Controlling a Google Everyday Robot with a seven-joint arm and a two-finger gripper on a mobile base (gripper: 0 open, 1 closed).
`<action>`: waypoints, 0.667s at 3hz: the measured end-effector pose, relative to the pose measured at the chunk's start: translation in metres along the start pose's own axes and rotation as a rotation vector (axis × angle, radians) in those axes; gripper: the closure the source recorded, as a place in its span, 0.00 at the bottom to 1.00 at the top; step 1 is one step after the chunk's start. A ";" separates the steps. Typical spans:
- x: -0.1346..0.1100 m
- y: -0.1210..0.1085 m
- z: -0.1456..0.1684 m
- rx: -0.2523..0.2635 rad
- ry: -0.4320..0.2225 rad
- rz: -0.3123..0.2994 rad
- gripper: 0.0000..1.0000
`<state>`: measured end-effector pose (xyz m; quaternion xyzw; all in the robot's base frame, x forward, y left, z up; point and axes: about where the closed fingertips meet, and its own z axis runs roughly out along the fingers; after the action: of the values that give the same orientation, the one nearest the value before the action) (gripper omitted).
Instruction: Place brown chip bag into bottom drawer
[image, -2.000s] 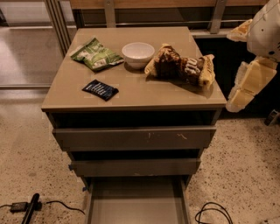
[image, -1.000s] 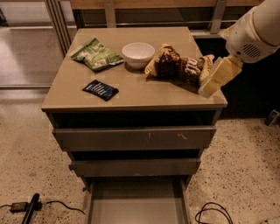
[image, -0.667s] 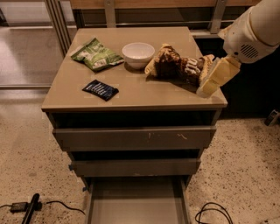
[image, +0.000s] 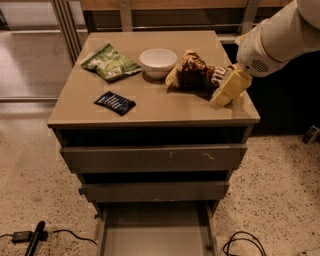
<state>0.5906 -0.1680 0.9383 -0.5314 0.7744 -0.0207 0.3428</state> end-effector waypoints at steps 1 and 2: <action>-0.002 -0.011 0.025 0.030 -0.028 0.012 0.00; -0.003 -0.020 0.045 0.062 -0.045 0.022 0.00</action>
Offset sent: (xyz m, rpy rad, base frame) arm 0.0652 0.0103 -0.0379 0.0537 -0.1025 -0.0565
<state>0.6321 -0.1589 0.9138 -0.5123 0.7712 -0.0290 0.3767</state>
